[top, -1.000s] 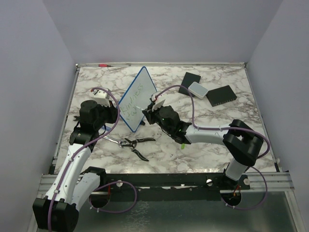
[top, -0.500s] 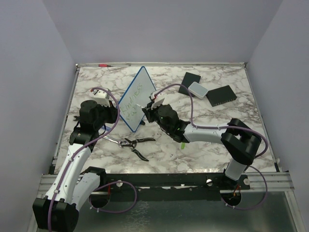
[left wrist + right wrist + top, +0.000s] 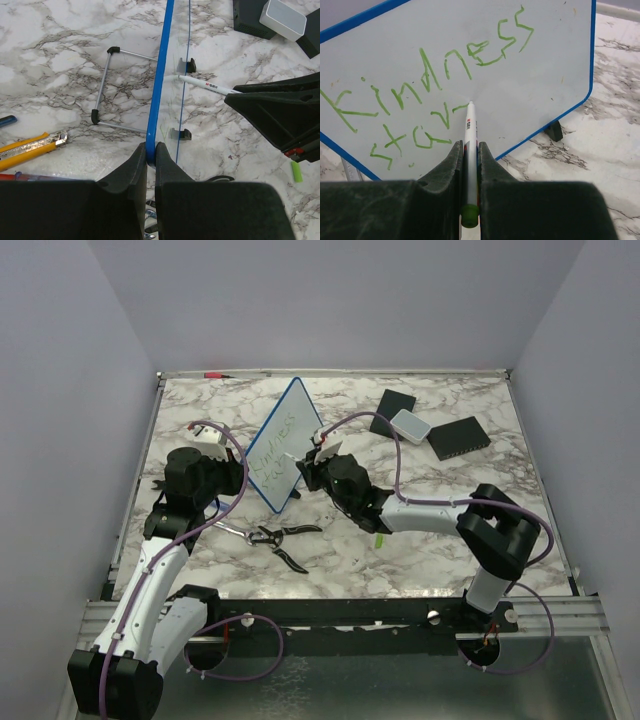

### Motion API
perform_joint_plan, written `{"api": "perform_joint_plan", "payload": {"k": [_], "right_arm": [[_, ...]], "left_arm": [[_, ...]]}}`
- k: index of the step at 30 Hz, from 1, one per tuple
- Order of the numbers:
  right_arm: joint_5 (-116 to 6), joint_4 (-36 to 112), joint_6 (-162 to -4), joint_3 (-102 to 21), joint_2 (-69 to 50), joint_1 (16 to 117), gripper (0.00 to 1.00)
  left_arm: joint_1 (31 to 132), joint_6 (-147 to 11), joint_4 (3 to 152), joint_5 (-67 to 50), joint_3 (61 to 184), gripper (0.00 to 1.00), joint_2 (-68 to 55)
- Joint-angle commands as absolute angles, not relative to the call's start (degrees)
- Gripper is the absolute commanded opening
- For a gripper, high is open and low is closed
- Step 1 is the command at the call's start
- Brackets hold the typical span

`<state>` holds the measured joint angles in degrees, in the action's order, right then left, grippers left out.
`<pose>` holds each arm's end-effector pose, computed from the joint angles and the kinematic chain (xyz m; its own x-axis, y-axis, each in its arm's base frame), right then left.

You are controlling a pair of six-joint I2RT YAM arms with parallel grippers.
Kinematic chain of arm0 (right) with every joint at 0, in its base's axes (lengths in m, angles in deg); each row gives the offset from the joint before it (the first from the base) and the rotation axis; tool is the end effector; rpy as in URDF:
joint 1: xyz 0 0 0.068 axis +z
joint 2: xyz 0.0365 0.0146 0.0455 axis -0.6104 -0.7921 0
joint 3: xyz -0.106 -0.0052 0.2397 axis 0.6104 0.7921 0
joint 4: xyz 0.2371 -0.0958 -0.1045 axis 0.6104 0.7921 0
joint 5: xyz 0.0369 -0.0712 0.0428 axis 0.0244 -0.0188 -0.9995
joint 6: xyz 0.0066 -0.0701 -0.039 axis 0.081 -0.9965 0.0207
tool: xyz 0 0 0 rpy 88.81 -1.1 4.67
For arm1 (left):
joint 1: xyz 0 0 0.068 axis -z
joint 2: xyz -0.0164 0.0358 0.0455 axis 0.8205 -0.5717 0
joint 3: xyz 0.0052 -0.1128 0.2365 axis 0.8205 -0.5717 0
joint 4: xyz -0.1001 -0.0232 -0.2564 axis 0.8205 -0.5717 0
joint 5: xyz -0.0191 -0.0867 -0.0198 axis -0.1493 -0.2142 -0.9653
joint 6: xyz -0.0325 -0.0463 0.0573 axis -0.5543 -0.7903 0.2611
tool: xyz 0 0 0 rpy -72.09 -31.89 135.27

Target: Write a sentence on the whiteboard

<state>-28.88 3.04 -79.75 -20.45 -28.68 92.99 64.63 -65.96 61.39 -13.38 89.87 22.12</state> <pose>0.2633 0.3417 0.2009 -0.1967 0.0057 -0.9805 -0.5723 0.8113 0.1195 0.2400 -0.0561 0.2716 -0.4199 -0.0873 -0.9034 0.3069 0.9231 -0.2319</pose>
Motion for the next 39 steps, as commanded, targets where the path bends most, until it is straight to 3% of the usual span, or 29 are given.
{"api": "perform_joint_plan", "payload": {"k": [1, 39], "right_arm": [[-29.22, 0.32, -80.85, -18.65, -25.97, 92.92, 0.01], [-33.44, 0.88, -80.78, -18.89, -28.25, 92.99, 0.01]], "left_arm": [[64.98, -65.04, 61.02, -13.83, 89.40, 0.00, 22.58], [64.98, -65.04, 60.99, -13.86, 89.37, 0.00, 22.58]]}}
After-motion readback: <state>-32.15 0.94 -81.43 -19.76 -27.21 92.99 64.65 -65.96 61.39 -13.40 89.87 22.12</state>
